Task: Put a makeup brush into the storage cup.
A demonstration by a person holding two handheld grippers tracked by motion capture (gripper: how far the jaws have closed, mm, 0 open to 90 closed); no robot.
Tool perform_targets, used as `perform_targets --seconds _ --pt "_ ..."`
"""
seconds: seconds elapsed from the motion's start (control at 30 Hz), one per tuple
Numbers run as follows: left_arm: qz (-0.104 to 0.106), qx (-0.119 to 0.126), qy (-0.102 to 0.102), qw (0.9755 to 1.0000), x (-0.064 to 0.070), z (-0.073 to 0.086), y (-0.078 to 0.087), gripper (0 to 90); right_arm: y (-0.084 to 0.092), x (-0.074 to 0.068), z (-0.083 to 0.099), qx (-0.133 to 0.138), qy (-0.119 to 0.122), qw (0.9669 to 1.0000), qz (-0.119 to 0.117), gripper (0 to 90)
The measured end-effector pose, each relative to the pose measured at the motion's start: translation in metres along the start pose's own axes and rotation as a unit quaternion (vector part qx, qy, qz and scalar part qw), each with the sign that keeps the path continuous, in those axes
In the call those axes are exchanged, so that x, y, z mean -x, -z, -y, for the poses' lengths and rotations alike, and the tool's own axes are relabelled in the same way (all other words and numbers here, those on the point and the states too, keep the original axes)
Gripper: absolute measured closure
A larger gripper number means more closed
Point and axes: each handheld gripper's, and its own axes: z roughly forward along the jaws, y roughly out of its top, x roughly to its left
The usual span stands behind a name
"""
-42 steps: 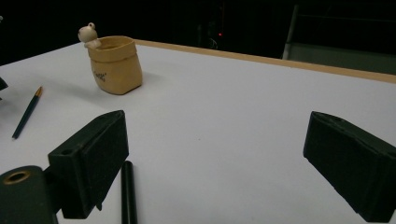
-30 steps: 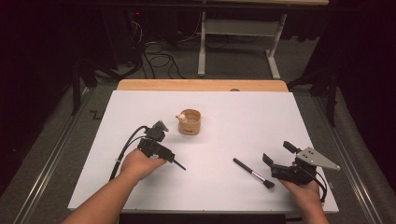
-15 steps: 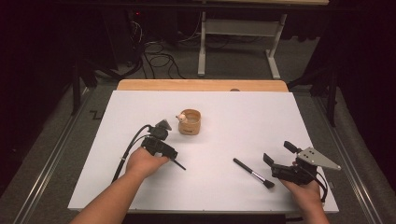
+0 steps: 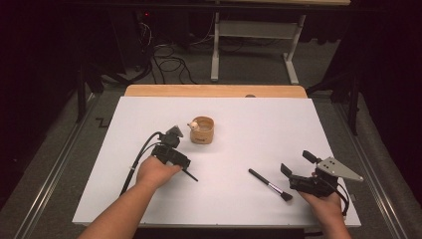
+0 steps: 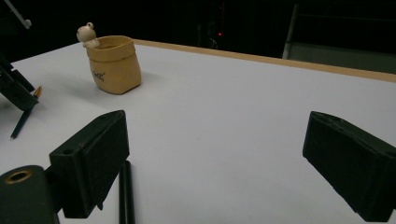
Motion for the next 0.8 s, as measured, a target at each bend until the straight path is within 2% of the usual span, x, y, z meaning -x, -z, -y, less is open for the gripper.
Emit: perform_targets --seconds 0.3,0.47,0.6,0.8 --pt "0.001 -0.007 -0.002 1.0000 0.0071 -0.0009 -0.0044 21.5 0.0000 0.0003 0.0000 0.000 0.000 1.0000 0.000 7.9" --pt "0.001 -0.009 -0.004 0.9999 0.0092 -0.0014 -0.0043 24.4 0.0002 0.0007 0.0001 0.001 0.000 1.0000 -0.001 7.9" --pt "-0.005 -0.010 -0.008 0.9999 0.0089 -0.0011 -0.0038 29.7 0.0004 0.0009 0.0001 0.001 -0.001 1.0000 0.000 7.9" --pt "-0.012 -0.014 -0.016 0.9997 0.0045 0.0000 -0.0005 46.0 0.0004 0.0008 0.0000 0.001 0.000 1.0000 0.000 7.9"
